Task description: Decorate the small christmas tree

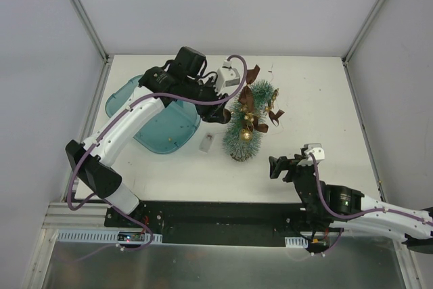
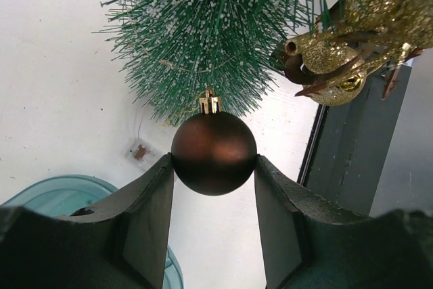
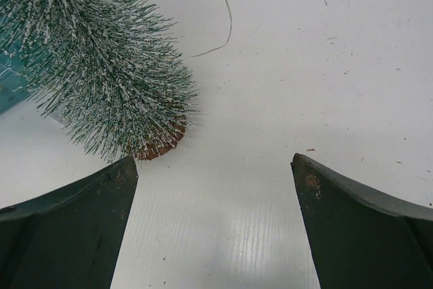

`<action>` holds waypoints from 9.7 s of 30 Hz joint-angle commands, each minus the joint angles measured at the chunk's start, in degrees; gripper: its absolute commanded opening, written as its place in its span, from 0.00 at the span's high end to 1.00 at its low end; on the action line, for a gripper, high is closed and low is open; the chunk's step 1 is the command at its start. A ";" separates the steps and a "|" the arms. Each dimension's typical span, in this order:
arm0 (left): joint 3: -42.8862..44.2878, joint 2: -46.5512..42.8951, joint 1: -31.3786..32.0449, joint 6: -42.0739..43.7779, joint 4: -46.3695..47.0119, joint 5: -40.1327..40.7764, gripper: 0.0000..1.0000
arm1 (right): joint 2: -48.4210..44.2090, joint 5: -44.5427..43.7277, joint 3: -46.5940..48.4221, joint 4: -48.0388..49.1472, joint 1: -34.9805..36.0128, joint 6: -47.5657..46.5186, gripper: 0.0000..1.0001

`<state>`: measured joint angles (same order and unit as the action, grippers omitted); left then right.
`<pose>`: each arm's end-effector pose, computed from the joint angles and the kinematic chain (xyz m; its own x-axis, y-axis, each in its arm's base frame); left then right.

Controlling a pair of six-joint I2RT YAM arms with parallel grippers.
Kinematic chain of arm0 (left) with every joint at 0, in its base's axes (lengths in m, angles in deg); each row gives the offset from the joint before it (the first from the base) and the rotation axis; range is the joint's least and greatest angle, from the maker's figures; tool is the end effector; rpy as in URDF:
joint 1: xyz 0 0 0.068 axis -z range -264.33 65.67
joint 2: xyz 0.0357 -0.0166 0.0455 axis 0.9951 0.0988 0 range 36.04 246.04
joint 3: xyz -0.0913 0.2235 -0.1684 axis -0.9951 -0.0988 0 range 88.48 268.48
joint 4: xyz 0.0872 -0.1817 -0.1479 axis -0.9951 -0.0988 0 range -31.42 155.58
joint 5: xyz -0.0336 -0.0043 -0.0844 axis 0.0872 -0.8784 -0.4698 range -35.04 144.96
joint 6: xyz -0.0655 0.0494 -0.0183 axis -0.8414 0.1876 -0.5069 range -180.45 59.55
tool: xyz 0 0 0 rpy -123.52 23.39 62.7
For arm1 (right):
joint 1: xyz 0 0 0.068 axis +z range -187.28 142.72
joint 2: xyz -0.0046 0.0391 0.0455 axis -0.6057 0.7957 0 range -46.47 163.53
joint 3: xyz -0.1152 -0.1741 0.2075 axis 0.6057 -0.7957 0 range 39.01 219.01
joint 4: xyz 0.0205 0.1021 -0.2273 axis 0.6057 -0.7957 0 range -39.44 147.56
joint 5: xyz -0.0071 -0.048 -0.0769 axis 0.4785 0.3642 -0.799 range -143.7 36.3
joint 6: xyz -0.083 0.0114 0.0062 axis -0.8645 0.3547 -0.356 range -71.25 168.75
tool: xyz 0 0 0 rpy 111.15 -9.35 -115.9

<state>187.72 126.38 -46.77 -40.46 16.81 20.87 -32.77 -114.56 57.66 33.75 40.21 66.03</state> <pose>0.2492 -0.2436 0.4084 -0.1885 0.5020 -0.8441 0.9686 0.2370 -0.0753 0.0784 0.0570 0.2257 -0.1550 -0.0303 -0.9875 -0.2621 0.9650 0.0115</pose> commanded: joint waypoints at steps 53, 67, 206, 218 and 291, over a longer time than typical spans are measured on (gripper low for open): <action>-7.39 -2.72 2.69 -0.57 4.48 -1.24 1.00 | -0.60 -1.19 1.65 1.75 -0.15 -0.40 0.02; -9.51 -3.07 2.87 0.40 4.39 0.25 1.00 | -0.33 -1.01 2.00 2.46 -0.15 -1.19 0.02; -23.66 13.28 -43.89 9.11 14.86 26.18 0.85 | -2.53 -0.31 5.43 2.28 -0.15 -7.26 0.02; -18.91 -4.72 -31.34 0.15 4.66 10.89 0.89 | -3.32 -1.63 6.92 0.96 -0.24 -9.37 0.02; -30.16 -25.31 -35.80 -5.75 3.07 -0.36 0.01 | 54.57 43.43 22.55 26.07 7.33 -22.64 0.04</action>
<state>156.46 101.16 -79.95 -44.09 20.13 22.45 12.03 -81.62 72.79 50.93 49.52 48.12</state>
